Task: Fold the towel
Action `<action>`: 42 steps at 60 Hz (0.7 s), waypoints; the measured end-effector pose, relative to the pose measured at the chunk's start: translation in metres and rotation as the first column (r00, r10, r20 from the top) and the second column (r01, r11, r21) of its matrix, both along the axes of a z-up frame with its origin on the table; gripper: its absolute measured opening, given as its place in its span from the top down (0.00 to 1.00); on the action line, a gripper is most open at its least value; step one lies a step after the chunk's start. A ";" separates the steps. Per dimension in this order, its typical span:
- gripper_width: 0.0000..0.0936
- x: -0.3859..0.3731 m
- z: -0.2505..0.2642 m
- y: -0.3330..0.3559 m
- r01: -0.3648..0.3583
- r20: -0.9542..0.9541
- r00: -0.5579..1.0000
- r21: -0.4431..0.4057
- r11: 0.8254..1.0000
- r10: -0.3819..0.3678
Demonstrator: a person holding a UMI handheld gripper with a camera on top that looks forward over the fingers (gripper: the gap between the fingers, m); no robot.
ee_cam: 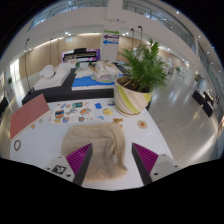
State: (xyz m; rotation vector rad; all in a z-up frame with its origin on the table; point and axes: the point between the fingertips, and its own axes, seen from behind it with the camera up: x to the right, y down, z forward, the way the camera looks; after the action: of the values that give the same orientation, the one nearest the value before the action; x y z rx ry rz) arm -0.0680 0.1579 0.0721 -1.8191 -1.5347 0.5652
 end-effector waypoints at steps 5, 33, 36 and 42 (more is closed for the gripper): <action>0.08 0.036 0.035 -0.004 0.012 -0.011 1.000 0.000 1.000 -0.012; 0.09 0.287 0.226 -0.136 0.016 -0.115 0.993 0.036 0.999 -0.012; 0.09 0.301 0.229 -0.150 0.019 -0.128 0.992 -0.002 1.000 -0.019; 0.09 0.315 0.234 -0.169 -0.007 -0.150 0.989 -0.064 0.998 -0.003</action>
State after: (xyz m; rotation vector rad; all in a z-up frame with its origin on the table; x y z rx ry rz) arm 0.2473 -0.0110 0.3062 -1.7800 -1.4325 0.7429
